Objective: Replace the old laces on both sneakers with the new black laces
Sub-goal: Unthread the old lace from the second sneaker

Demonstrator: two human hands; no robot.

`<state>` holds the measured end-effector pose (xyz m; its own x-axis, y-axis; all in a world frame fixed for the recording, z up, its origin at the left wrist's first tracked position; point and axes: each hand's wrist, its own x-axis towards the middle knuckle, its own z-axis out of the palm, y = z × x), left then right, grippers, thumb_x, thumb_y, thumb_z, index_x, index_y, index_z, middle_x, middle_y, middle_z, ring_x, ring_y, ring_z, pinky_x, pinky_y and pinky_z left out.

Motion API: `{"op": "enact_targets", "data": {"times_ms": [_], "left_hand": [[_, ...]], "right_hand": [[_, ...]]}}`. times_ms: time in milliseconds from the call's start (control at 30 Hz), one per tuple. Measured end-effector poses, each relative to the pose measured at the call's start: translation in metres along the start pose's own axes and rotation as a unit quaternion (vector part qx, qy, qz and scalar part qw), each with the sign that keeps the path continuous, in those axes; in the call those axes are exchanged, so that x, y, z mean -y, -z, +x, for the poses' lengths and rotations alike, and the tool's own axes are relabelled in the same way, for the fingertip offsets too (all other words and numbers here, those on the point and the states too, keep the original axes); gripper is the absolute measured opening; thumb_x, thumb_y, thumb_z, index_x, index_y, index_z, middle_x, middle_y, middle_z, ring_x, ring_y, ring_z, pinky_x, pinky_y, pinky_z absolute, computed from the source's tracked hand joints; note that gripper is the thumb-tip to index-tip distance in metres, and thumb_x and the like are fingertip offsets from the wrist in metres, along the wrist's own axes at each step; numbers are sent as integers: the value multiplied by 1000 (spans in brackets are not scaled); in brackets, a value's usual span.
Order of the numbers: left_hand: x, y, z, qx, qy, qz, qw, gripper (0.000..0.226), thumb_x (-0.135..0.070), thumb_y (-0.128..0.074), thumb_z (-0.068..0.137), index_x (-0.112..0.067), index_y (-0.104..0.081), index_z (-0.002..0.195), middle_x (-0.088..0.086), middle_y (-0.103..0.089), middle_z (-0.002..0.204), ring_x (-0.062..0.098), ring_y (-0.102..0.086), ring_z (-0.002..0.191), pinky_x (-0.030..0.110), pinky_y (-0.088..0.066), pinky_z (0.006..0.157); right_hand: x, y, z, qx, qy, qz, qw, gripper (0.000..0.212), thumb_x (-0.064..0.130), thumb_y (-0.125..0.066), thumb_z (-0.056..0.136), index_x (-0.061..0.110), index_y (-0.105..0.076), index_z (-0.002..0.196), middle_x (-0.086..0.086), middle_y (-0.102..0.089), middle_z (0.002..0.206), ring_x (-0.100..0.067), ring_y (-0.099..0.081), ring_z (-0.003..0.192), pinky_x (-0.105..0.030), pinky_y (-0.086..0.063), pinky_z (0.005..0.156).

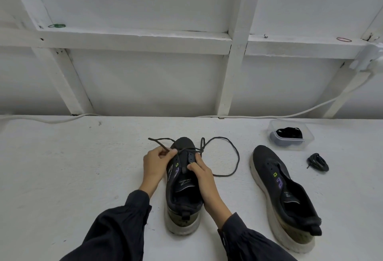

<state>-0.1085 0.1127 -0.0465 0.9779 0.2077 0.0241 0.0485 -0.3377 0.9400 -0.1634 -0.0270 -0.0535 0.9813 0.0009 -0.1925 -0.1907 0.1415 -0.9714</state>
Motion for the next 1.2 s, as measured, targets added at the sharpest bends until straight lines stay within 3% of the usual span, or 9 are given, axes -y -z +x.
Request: {"op": "enact_targets", "data": {"times_ms": [133,200,367,467,600,700,833,933,1200], "left_hand": [[-14,13,18,-115,-4,-68,991,18,-27,-72,87,-11,-67,81,-2,-63,68,14,-54,59,30,-47,66],[-18,15,19,-132,-3,-77,988,22,-29,-71,88,-10,-65,79,-1,-63,66,14,-53,56,31,-47,66],[1,1,1,-13,39,-27,999,29,-40,-76,81,-12,-70,81,-1,-69,76,13,-62,70,27,-50,73],[7,-4,-5,14,6,4,1000,21,-30,-77,83,-9,-72,84,-1,-71,79,13,-65,76,18,-49,72],[-5,7,7,-87,-6,-40,995,11,-23,-72,87,-18,-68,78,-4,-65,72,14,-59,70,36,-51,75],[-11,14,13,-139,3,-90,986,18,-27,-70,89,-22,-63,74,-4,-63,69,14,-56,66,39,-53,75],[-6,4,0,-49,40,-49,997,25,-40,-73,85,-15,-67,81,-1,-67,77,16,-60,73,32,-51,76],[3,-4,-8,6,23,1,1000,24,-34,-77,81,-10,-71,83,0,-70,79,16,-65,78,22,-50,72],[-14,11,11,-141,-1,-68,988,21,-31,-70,88,-12,-64,80,1,-65,74,17,-59,72,37,-53,75]], "right_hand": [[0,1,0,-1,-2,-7,1000,35,29,-57,76,21,-65,109,-8,-66,102,-21,-60,93,-38,-49,84],[0,1,0,-5,-10,-7,1000,45,33,-59,74,27,-65,118,-9,-67,114,-23,-63,101,-42,-51,91],[4,-1,-3,2,7,15,1000,39,25,-56,73,26,-68,111,-10,-68,100,-18,-61,88,-35,-50,81],[5,-2,-3,7,11,16,1000,38,25,-56,73,25,-68,109,-15,-67,105,-19,-61,89,-38,-51,83],[3,-1,-3,8,9,9,1000,35,25,-56,74,19,-66,106,-15,-63,95,-19,-57,86,-36,-47,79],[1,1,-3,5,7,14,1000,31,26,-56,76,19,-66,104,-5,-62,88,-19,-56,84,-35,-45,77],[0,-1,-2,5,9,16,1000,34,27,-57,75,25,-68,107,-12,-67,96,-21,-60,87,-40,-49,80],[0,-1,-1,2,9,18,1000,35,26,-57,76,27,-68,110,-15,-69,102,-21,-63,89,-41,-51,82],[-1,1,-2,0,4,18,1000,29,27,-58,76,18,-66,102,1,-65,88,-16,-59,85,-32,-47,76]]}}
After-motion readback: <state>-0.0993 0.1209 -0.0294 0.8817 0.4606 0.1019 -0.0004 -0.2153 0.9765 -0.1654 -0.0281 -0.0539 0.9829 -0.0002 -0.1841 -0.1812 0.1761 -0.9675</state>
